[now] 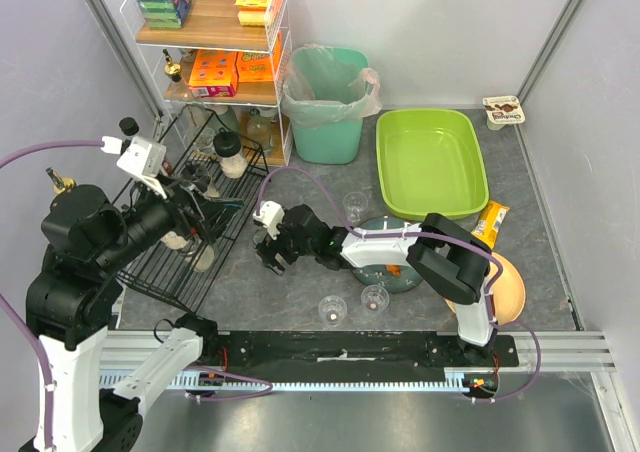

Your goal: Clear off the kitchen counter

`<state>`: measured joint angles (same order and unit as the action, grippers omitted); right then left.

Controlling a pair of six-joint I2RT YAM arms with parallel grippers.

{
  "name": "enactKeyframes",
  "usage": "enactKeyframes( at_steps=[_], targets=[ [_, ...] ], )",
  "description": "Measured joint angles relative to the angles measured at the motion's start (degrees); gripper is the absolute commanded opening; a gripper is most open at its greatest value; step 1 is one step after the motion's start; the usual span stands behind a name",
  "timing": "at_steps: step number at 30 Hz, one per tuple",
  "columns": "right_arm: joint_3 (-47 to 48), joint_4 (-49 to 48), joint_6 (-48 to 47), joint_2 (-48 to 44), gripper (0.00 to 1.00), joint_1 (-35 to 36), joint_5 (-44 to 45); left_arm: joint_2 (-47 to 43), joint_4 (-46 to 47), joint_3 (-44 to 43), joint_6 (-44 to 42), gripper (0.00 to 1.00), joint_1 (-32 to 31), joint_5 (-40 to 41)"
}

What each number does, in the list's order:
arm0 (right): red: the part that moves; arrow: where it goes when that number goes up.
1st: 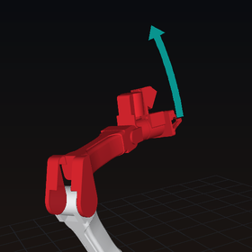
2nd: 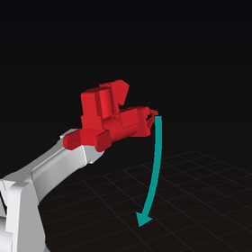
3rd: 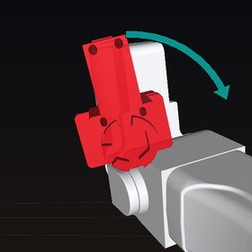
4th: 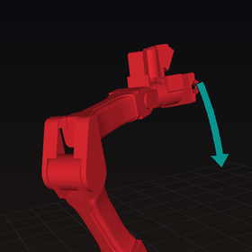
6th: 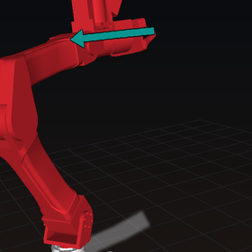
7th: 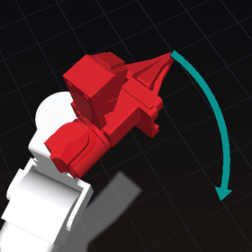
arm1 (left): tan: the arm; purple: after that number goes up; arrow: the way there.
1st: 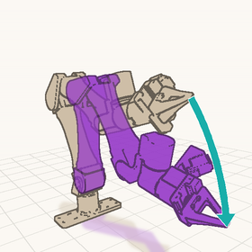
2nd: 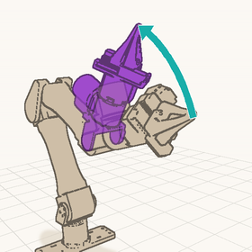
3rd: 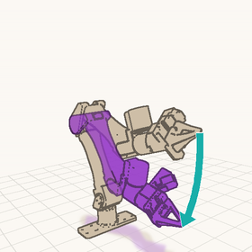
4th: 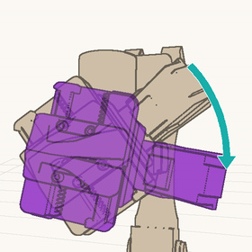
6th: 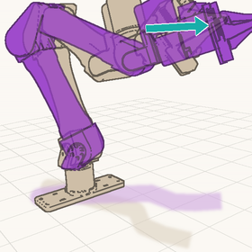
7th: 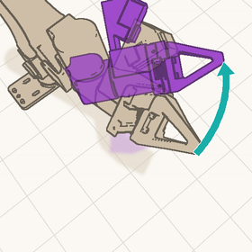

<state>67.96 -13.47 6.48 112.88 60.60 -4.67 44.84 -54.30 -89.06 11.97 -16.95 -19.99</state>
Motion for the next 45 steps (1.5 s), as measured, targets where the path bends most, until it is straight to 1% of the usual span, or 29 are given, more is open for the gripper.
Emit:
enactKeyframes(
  at_steps=[3,8,11,16,22,26,29,45],
  targets=[
    [0.4,0.2,0.1,0.1,0.5,0.0,0.4,-0.4,0.0,-0.3,0.0,0.95,0.0,0.5],
    [2.9,2.8,0.1,0.6,0.45,0.0,1.1,-1.3,-0.1,-2.7,0.0,0.95,0.0,0.6],
    [6.6,5.4,-0.1,1.3,0.45,0.0,1.8,-2.0,0.0,-4.3,0.0,0.95,0.0,0.5],
    [14.4,6.7,-0.9,4.4,0.45,0.0,2.2,-2.5,0.0,-5.2,0.0,0.95,0.0,0.5],
    [19.1,7.1,-1.1,8.6,0.45,0.0,2.6,-2.5,0.0,-5.2,0.0,0.95,0.0,0.6],
    [20.9,8.6,-1.2,11.5,0.45,0.0,2.6,-2.5,0.0,-5.2,0.0,0.95,0.0,0.5],
    [22.0,9.5,-1.4,11.8,0.45,0.0,2.6,-2.8,0.1,-4.9,0.0,0.95,0.0,1.0],
    [24.9,7.2,-2.4,13.9,0.45,-0.1,3.0,-3.7,0.4,-3.7,0.0,0.95,0.0,3.2]
  ],
)
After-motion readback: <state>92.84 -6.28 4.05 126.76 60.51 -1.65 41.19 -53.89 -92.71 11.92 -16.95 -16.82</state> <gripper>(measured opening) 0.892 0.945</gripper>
